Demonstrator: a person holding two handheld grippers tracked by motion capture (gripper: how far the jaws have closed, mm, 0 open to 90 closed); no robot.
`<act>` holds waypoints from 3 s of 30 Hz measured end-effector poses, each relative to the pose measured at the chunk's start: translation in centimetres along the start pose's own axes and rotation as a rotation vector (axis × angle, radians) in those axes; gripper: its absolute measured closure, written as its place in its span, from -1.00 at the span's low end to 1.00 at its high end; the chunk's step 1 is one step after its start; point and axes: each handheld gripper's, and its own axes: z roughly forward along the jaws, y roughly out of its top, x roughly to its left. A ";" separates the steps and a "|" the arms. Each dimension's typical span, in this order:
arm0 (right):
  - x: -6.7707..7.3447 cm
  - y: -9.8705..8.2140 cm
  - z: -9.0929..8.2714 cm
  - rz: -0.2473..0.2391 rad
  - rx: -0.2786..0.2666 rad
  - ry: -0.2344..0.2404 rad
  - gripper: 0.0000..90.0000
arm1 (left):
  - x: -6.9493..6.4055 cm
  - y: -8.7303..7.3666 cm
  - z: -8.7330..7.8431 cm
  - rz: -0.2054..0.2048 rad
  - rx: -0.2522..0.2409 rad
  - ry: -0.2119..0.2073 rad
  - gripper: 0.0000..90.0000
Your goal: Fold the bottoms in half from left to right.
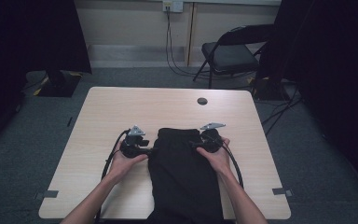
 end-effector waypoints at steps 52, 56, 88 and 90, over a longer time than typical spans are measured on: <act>2.0 18.0 -9.0 -0.025 -0.358 0.133 0.78 | 2.8 14.2 -8.5 -0.042 -0.332 0.153 0.82; 1.6 21.4 -10.5 -0.015 -0.402 0.085 0.78 | 2.7 17.3 -10.0 -0.051 -0.415 0.172 0.82; 4.5 -3.0 -13.5 -0.077 -0.124 0.327 0.77 | -8.4 -2.2 -5.4 0.022 -0.010 -0.208 0.80; 4.6 -4.5 -12.2 -0.061 -0.078 0.336 0.77 | -8.6 -2.8 -4.5 0.058 0.039 -0.189 0.79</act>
